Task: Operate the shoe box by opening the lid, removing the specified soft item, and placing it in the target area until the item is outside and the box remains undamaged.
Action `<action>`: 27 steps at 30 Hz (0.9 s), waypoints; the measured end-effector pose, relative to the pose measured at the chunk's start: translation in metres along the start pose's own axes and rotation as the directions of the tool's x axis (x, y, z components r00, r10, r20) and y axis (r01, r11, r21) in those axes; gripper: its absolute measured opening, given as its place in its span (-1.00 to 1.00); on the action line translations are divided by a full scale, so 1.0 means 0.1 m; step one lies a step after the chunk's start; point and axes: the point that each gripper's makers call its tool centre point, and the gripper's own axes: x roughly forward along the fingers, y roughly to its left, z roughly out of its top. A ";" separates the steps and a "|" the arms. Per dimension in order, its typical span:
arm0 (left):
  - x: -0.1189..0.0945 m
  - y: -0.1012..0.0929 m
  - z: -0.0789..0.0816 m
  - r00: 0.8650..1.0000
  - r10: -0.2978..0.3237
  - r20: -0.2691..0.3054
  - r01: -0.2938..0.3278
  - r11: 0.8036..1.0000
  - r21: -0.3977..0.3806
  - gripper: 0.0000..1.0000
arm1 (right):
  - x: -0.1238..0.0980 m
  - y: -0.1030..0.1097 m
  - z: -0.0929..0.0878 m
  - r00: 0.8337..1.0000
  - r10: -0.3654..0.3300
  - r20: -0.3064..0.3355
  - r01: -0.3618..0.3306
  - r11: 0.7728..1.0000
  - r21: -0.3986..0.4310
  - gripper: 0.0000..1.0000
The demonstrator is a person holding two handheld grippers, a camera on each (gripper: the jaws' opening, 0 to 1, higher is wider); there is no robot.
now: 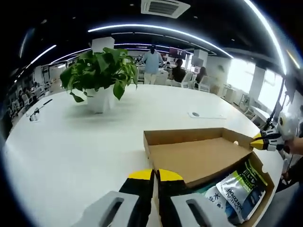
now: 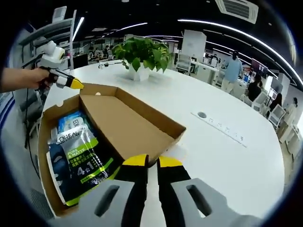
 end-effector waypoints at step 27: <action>-0.15 -0.09 0.03 1.000 0.019 -0.021 -0.018 1.000 0.026 -0.83 | -0.12 0.10 -0.06 0.998 0.040 -0.049 -0.033 0.991 0.128 -0.63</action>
